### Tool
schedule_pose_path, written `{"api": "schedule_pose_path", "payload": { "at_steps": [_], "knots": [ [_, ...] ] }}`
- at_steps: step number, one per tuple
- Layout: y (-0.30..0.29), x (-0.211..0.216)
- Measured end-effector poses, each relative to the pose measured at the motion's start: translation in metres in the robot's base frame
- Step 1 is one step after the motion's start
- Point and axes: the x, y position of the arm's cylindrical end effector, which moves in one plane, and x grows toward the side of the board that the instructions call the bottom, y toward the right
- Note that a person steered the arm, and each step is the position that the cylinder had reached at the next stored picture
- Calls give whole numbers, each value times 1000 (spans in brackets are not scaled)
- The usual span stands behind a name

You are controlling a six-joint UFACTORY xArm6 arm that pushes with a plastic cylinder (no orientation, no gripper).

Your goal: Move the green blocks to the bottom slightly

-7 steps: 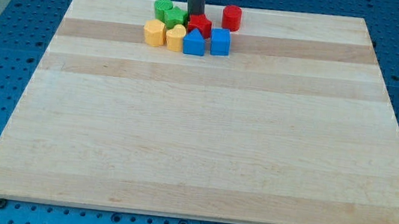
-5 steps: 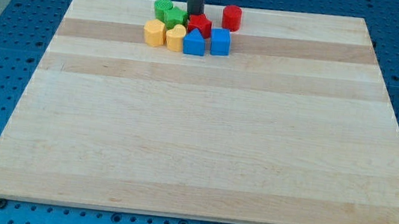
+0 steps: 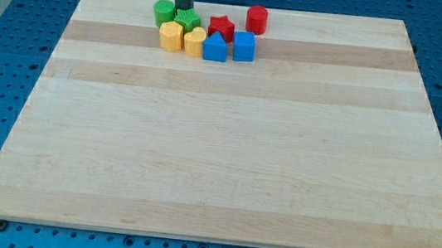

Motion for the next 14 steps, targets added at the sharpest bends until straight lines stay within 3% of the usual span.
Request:
{"api": "schedule_pose_path", "payload": {
  "at_steps": [2, 7, 9, 11, 14],
  "knots": [
    [-42, -13],
    [-47, 19],
    [-46, -11],
    [-28, -27],
    [53, -26]
  ]
}}
